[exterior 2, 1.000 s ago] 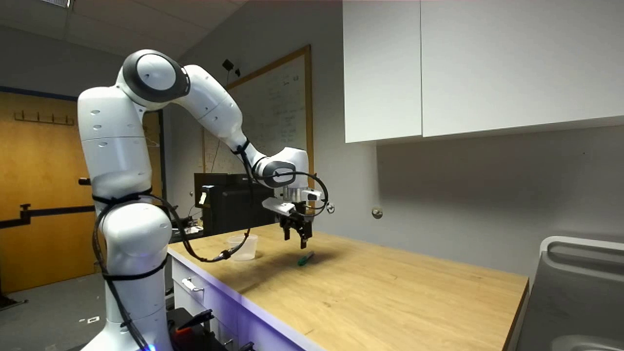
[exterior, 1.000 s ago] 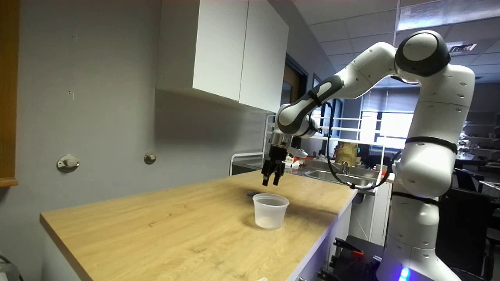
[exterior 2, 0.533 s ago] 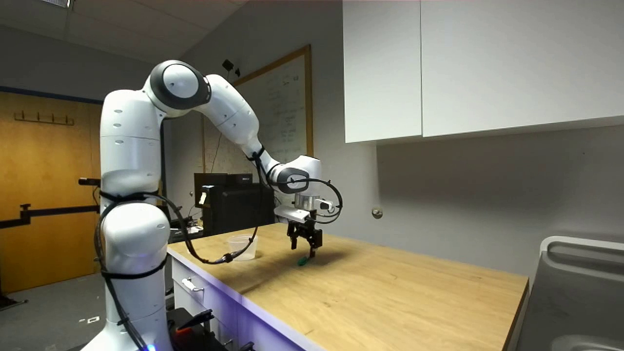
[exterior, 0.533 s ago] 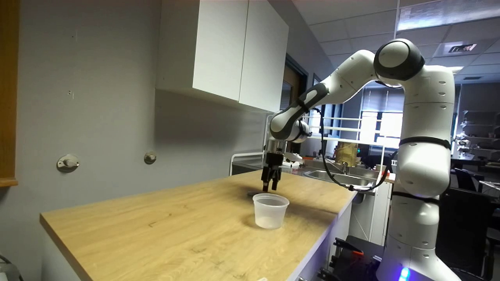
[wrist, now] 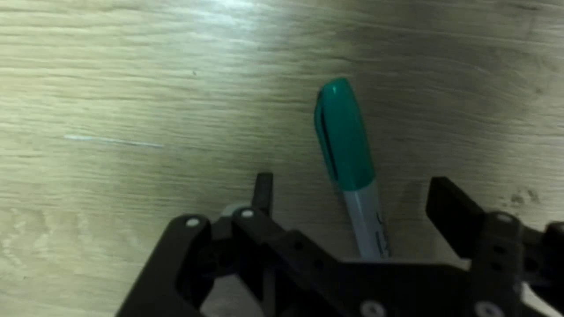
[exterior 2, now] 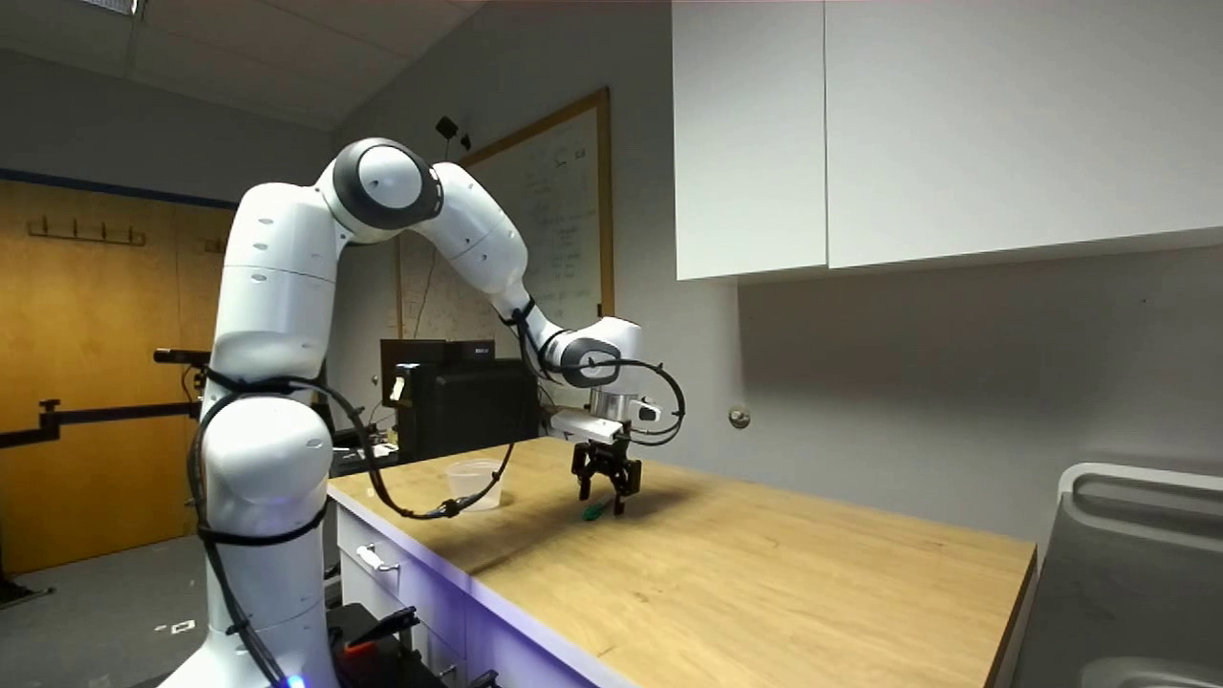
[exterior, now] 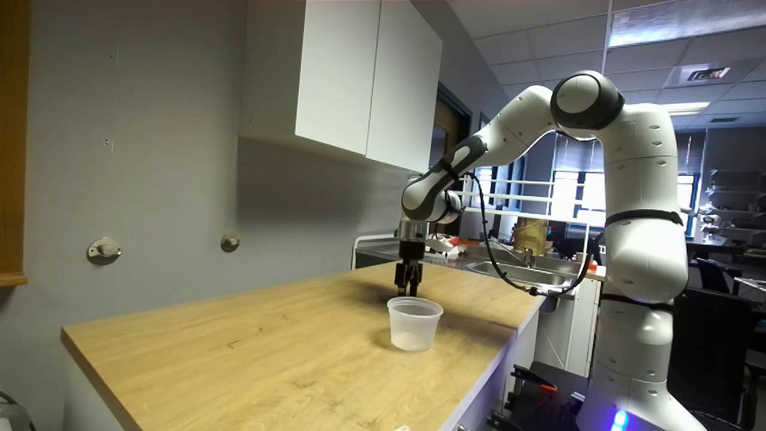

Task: Pick up the marker and put it in the cup

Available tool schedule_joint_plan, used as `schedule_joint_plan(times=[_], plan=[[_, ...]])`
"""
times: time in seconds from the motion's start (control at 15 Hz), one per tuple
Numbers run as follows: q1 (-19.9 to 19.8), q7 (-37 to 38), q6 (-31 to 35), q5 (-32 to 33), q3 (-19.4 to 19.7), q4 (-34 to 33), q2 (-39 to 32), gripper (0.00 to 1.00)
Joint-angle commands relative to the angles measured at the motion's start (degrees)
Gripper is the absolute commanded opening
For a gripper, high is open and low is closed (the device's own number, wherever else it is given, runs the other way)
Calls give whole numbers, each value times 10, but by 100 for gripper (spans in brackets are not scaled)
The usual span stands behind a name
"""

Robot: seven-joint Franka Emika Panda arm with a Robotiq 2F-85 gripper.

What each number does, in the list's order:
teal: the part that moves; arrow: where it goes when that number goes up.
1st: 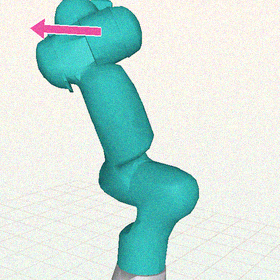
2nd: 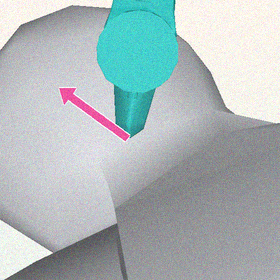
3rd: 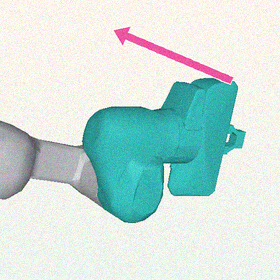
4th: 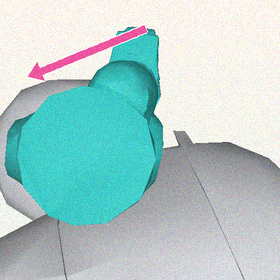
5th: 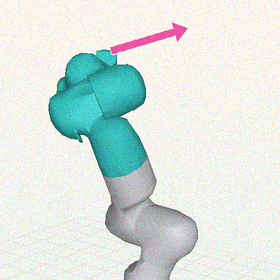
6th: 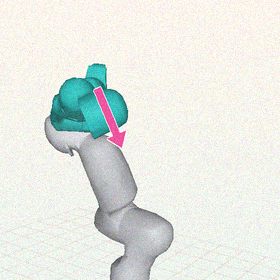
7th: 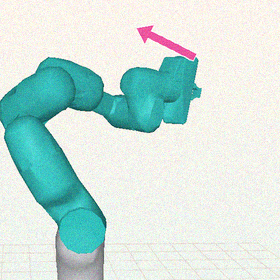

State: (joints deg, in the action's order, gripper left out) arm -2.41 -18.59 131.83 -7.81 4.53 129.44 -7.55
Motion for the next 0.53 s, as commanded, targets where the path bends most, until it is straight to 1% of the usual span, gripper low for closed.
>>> schedule_joint_plan(times=[0.0, 0.33, 0.4, 0.47], plan=[[-7, 14, -19, 30, -8, -25, -17, 57], [-3, 42, -19, 62, -7, -26, -15, 21], [-1, 58, -15, 61, -8, -24, -10, 12], [1, 84, -9, 60, -9, -23, -7, 8]])
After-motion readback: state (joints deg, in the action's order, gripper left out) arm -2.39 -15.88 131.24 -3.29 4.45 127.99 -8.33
